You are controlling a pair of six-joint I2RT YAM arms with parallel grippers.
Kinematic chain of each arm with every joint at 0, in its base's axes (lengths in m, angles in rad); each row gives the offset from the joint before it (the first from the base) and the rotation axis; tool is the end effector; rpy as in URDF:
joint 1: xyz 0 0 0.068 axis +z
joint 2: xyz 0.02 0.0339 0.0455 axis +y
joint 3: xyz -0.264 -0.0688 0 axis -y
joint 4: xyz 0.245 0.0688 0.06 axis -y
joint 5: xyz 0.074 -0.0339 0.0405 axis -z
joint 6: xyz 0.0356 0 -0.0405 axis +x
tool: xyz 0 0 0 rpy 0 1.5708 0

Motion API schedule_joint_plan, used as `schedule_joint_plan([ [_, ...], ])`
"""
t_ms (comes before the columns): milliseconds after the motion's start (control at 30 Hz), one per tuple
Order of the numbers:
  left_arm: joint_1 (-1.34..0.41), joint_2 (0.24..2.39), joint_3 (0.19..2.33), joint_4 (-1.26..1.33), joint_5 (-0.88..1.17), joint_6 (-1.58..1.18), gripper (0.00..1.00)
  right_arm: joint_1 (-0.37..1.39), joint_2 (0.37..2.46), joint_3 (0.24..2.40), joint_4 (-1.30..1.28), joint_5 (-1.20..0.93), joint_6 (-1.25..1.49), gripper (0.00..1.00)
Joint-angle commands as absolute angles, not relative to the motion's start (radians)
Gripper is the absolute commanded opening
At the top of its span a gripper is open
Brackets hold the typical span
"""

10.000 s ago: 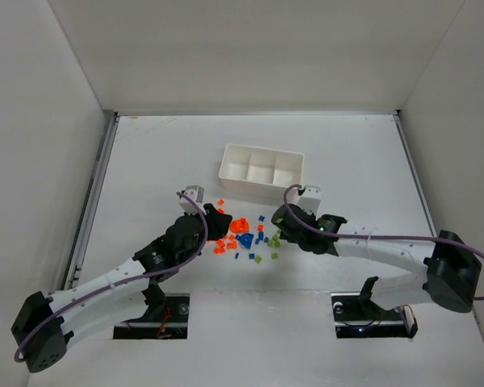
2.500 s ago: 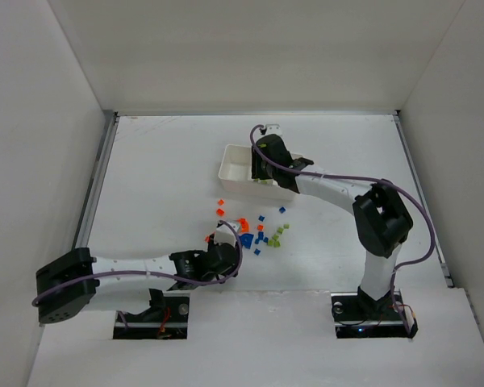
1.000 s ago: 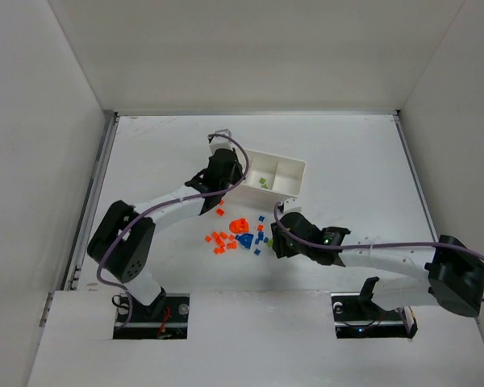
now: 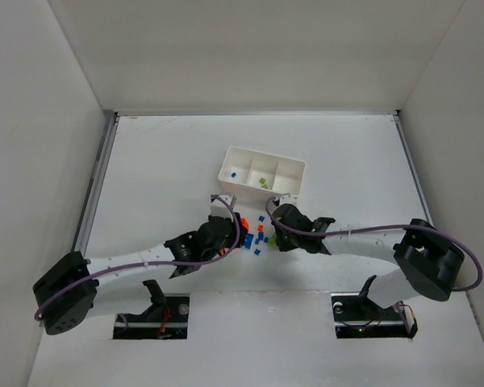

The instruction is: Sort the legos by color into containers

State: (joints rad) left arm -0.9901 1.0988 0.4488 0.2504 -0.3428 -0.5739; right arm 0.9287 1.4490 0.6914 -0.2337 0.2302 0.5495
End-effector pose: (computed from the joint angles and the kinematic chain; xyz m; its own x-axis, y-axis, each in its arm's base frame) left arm 0.1364 -0.1860 0.2063 -0.5145 -0.1479 -0.8446 0.4027 0.8279 -0.3903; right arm 0.1662 0.2087 0.1599 -0.7955 -0.2147 -0.5667 -0.3394 0.9325 0.1232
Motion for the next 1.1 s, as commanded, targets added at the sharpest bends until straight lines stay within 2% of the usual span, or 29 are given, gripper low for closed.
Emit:
schedule_joint_plan([
  [0,-1.056,1.089,0.420,0.259,-0.387,-0.606,0.31,0.909,1.427,0.716,-0.187,0.233,0.541,0.15],
  [233,-1.142,1.014,0.365,0.265,-0.459,-0.620,0.32,0.926,1.279,0.745,-0.314,0.281,0.613,0.13],
  [333,-1.167,0.939,0.321,0.261,-0.485,-0.643,0.33,0.936,1.258,0.758,-0.337,0.285,0.650,0.19],
  [400,-1.171,0.902,0.311,0.241,-0.486,-0.650,0.33,0.955,1.275,0.765,-0.339,0.305,0.669,0.31],
  [567,-1.183,0.848,0.301,0.213,-0.489,-0.647,0.33,1.015,1.328,0.756,-0.342,0.380,0.695,0.33],
  [700,-1.223,0.825,0.275,0.179,-0.517,-0.693,0.33,1.070,1.396,0.729,-0.312,0.445,0.741,0.39],
  [867,-1.237,0.905,0.281,0.216,-0.577,-0.722,0.33,1.085,1.488,0.674,-0.238,0.502,0.788,0.43],
  [1067,-1.251,0.982,0.291,0.262,-0.578,-0.761,0.34,1.105,1.540,0.673,-0.204,0.606,0.822,0.42],
])
